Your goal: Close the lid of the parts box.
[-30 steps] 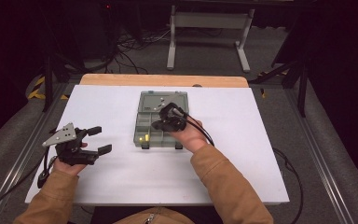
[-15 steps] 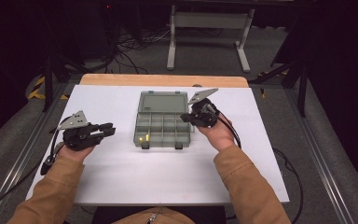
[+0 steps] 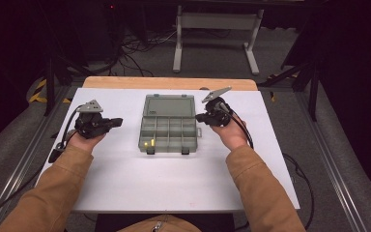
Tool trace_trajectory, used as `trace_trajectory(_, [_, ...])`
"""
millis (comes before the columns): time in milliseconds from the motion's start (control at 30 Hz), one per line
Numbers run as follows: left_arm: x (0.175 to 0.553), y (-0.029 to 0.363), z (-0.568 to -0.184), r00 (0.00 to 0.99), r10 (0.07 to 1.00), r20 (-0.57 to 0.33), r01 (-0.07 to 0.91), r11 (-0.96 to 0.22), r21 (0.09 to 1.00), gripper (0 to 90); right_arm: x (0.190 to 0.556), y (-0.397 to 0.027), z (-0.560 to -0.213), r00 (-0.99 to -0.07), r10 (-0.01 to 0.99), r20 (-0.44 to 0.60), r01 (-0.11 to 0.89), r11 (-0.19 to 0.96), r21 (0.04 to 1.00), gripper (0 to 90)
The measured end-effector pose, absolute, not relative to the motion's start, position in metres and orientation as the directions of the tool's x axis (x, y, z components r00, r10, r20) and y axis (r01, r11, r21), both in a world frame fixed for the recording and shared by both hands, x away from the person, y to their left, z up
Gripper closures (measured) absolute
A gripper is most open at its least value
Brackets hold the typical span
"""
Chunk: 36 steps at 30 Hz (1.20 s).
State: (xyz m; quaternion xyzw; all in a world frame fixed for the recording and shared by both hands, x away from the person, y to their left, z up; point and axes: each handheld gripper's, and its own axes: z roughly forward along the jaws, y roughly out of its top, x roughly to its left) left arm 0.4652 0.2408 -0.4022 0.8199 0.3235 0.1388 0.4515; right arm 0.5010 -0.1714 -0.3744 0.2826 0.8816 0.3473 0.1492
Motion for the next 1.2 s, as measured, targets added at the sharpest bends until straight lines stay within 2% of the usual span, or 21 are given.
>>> trace_trajectory(500, [0.509, 0.234, -0.408, 0.706, 0.7, -0.109, 0.491, -0.373, 0.788, 89.6, 0.529, -0.181, -0.379, -0.749, 0.661, -0.05, 0.452, 0.565, 0.69, 90.0])
trace_trajectory(767, [0.533, 0.226, -0.416, 0.689, 0.719, -0.096, 0.525, -0.402, 0.75, 89.6, 0.545, -0.184, -0.387, -0.735, 0.675, -0.055, 0.463, 0.56, 0.688, 90.0])
trace_trajectory(1200, [0.549, 0.216, -0.421, 0.65, 0.75, -0.125, 0.564, -0.366, 0.74, 89.7, 0.56, -0.181, -0.395, -0.726, 0.682, -0.086, 0.464, 0.578, 0.671, 90.0])
